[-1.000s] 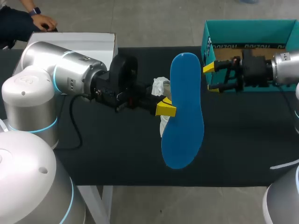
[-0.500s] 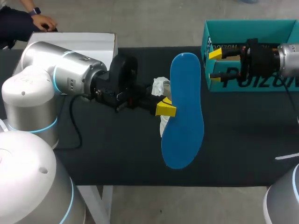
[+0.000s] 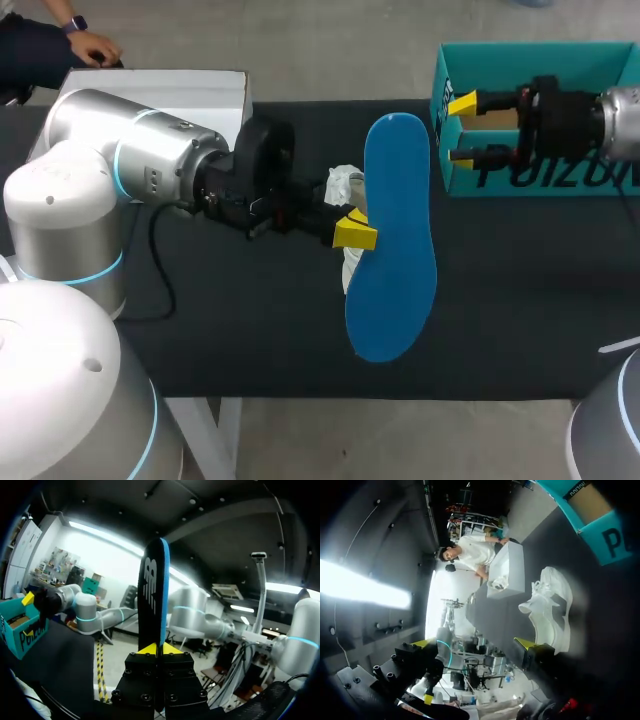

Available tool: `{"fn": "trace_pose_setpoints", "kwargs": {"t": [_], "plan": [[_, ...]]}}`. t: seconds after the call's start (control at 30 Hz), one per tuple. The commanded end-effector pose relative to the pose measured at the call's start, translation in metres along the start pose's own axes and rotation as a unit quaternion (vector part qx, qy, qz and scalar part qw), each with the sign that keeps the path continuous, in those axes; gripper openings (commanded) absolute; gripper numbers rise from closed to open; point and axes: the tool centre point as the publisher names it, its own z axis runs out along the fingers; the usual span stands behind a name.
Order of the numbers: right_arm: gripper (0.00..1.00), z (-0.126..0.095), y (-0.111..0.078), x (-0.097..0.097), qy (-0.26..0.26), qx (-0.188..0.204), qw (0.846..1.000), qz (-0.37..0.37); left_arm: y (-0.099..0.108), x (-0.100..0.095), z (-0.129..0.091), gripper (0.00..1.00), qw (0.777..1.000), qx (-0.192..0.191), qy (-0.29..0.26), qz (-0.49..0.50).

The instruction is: Take the shoe out of the shoebox, open the shoe tongue, remove and reinsert the insole, then place the shoe into the shoebox

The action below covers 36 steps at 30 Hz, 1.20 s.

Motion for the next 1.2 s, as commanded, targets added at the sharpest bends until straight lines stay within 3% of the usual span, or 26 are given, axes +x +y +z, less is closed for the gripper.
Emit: {"fn": "trace_pose_setpoints", "kwargs": {"t": [0.03, 0.3, 0.33, 0.37, 0.4, 0.47, 0.53, 0.6, 1.03, 1.07, 1.1, 1.13, 1.17, 1.2], "plan": [[1.00, 0.000, -0.001, 0.001, -0.002, -0.001, 1.000, 0.000, 0.000, 0.000, 0.001, 0.00, 1.000, 0.001, -0.001, 0.000], [1.00, 0.000, -0.001, 0.001, -0.002, -0.001, 1.000, 0.000, 0.000, 0.000, 0.001, 0.00, 1.000, 0.001, -0.001, 0.000], [1.00, 0.000, -0.001, 0.001, -0.002, -0.001, 1.000, 0.000, 0.001, -0.004, 0.001, 0.00, 0.999, -0.026, -0.002, 0.029], [1.00, 0.000, -0.001, 0.001, -0.002, -0.001, 1.000, 0.000, 0.003, -0.008, 0.001, 0.00, 0.994, -0.086, -0.010, 0.062], [1.00, 0.000, -0.001, 0.001, -0.002, -0.001, 1.000, 0.000, 0.004, -0.010, 0.002, 0.00, 0.988, -0.112, -0.008, 0.110], [1.00, 0.000, -0.001, 0.001, -0.002, -0.001, 1.000, 0.000, 0.002, -0.016, 0.000, 0.00, 0.977, -0.093, -0.010, 0.193], [1.00, 0.000, -0.001, 0.001, -0.002, -0.001, 1.000, 0.000, 0.001, -0.027, 0.000, 0.00, 0.970, -0.118, -0.015, 0.214], [1.00, 0.000, -0.001, 0.001, -0.002, -0.001, 1.000, 0.000, -0.004, -0.036, 0.000, 0.00, 0.978, -0.074, -0.012, 0.195], [1.00, 0.000, -0.001, 0.001, -0.002, -0.001, 1.000, 0.000, -0.004, -0.036, 0.000, 0.00, 0.978, -0.074, -0.012, 0.195], [1.00, 0.000, -0.001, 0.001, -0.002, -0.001, 1.000, 0.000, 0.001, -0.040, -0.004, 0.00, 0.960, -0.115, -0.007, 0.254], [1.00, 0.000, -0.001, 0.001, -0.002, -0.001, 1.000, 0.000, 0.004, -0.045, -0.007, 0.00, 0.948, -0.128, -0.012, 0.291], [1.00, 0.000, -0.001, 0.001, -0.002, -0.001, 1.000, 0.000, 0.007, -0.051, -0.010, 0.00, 0.913, -0.174, 0.001, 0.370], [1.00, 0.000, -0.001, 0.001, -0.002, -0.001, 1.000, 0.000, 0.010, -0.056, -0.013, 0.00, 0.896, -0.185, -0.006, 0.403], [1.00, 0.000, -0.001, 0.001, -0.002, -0.001, 1.000, 0.000, 0.013, -0.063, -0.015, 0.00, 0.862, -0.220, -0.013, 0.456]]}}
